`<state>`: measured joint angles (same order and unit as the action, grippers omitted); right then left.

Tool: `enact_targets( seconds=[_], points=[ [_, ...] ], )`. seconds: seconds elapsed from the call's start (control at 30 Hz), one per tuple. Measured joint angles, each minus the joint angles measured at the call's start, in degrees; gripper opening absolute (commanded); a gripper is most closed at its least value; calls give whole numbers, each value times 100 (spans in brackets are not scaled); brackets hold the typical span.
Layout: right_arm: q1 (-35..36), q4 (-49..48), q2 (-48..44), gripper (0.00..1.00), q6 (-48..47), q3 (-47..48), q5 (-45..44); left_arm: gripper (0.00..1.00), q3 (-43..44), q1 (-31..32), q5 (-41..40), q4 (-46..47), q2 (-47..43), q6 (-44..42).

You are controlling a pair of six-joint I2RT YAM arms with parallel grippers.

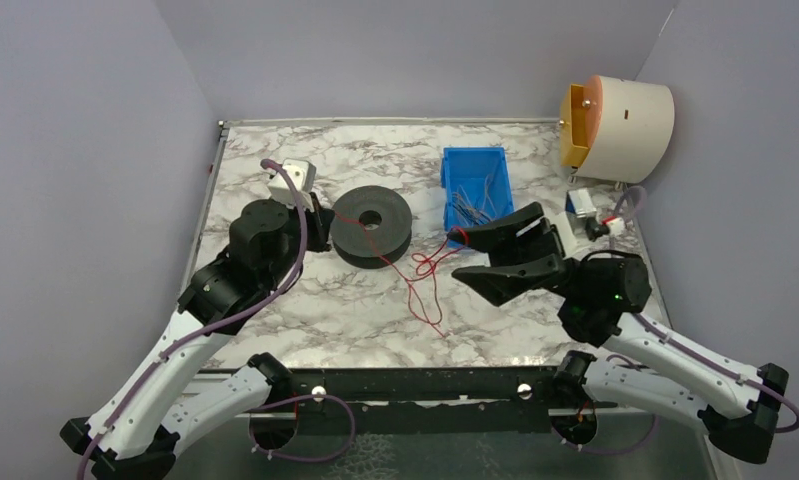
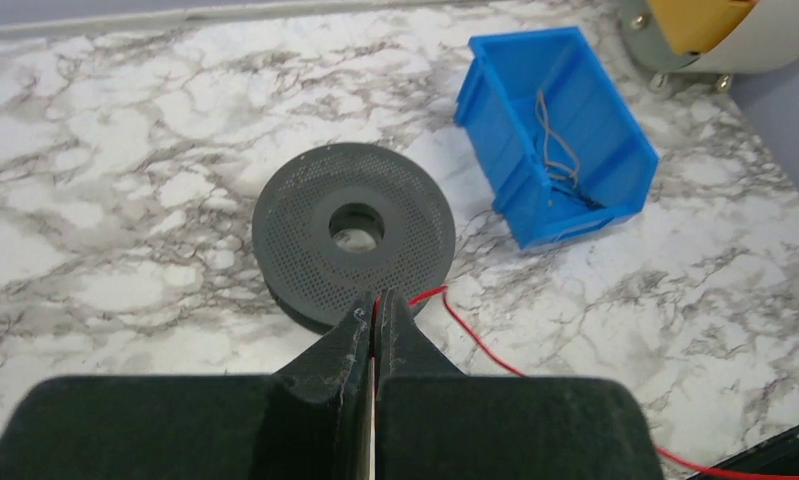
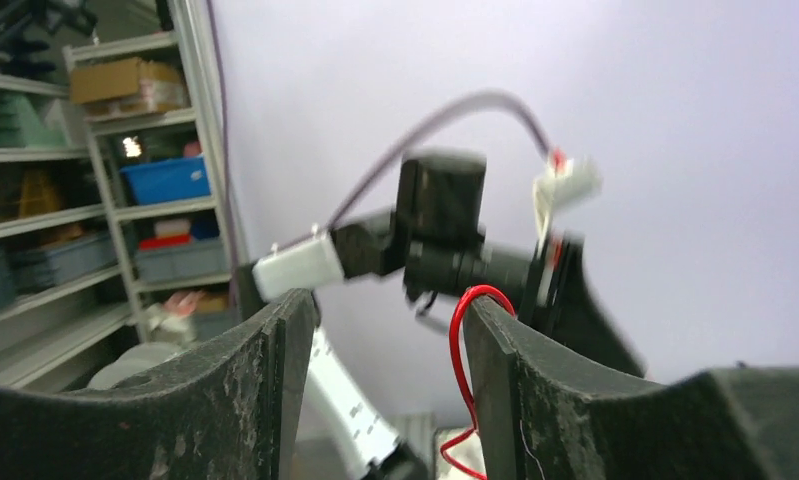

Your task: Wrap the cables

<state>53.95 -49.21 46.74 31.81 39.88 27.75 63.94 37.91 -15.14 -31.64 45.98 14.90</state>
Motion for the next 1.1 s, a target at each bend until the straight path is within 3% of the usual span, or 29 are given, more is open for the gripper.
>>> enact_targets(
  seconds=[0.23, 0.6, 0.87, 1.1],
  points=[
    [0, 444, -166, 76, -964, 973, -863, 0, -610, 0, -118, -236, 15, 188],
    [0, 894, 319, 90, -3099, 2391, -2658, 0, -1067, 0, -72, -455, 74, 417],
    [2, 883, 1259, 96, -4474, 3724, -4378, 0, -1554, 11, 33, -369, 304, 535],
    [9, 350, 2391, 100, -6406, 5178, -5707, 0, -1851, 9, 131, -310, 350, 623]
  ],
)
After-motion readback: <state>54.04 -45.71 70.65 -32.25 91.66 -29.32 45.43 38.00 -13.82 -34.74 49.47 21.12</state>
